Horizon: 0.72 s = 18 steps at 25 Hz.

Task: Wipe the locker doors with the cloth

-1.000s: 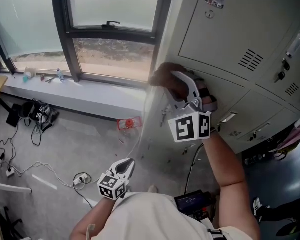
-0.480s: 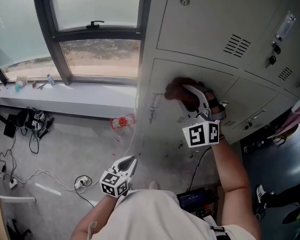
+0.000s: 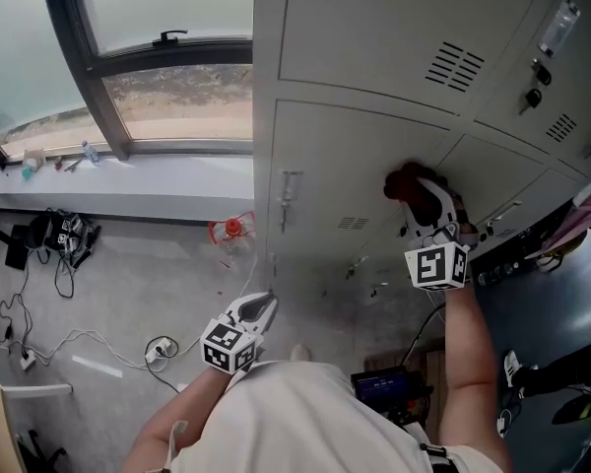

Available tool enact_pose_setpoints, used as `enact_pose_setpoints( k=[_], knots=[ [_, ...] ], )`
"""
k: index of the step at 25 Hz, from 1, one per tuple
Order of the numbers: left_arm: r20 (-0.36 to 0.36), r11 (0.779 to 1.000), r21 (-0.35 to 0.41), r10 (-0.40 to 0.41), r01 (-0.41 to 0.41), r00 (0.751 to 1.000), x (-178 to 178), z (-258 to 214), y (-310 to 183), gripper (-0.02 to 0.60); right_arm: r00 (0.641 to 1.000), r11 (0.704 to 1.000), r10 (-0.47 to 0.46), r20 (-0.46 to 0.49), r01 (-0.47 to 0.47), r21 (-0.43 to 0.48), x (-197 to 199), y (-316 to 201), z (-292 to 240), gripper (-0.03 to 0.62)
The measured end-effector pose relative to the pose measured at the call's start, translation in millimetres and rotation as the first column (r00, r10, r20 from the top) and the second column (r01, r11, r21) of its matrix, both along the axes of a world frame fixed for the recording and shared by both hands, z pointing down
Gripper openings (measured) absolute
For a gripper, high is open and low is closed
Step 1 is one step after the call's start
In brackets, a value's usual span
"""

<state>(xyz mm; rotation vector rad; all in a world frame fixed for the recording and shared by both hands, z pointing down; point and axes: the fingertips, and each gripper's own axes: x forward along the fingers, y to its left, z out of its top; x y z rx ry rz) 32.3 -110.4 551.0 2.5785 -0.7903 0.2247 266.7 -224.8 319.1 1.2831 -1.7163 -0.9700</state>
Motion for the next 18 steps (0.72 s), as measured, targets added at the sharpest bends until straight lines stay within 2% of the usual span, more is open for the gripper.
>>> enact_pose_setpoints(
  k=[5, 9, 14, 18],
  knots=[
    [0.008, 0.999, -0.002, -0.035, 0.035, 0.999, -11, 1, -3, 0.035, 0.987, 0.989, -0.138, -0.08, 0.134, -0.058, -65, -11, 28, 0.117],
    [0.004, 0.995, 0.003, -0.105, 0.105, 0.995, -33, 0, -8, 0.035, 0.969, 0.972, -0.235, -0.08, 0.234, -0.026, -138, -25, 28, 0.117],
    [-0.002, 0.98, -0.018, -0.198, 0.197, 0.98, -64, 5, -4, 0.035, 0.958, 0.958, -0.286, -0.03, 0.286, -0.008, -206, -37, 19, 0.117],
    [0.0, 0.976, -0.018, -0.219, 0.219, 0.976, -75, 5, 1, 0.035, 0.95, 0.954, -0.294, -0.105, 0.298, 0.025, -235, -41, 21, 0.117]
  ],
)
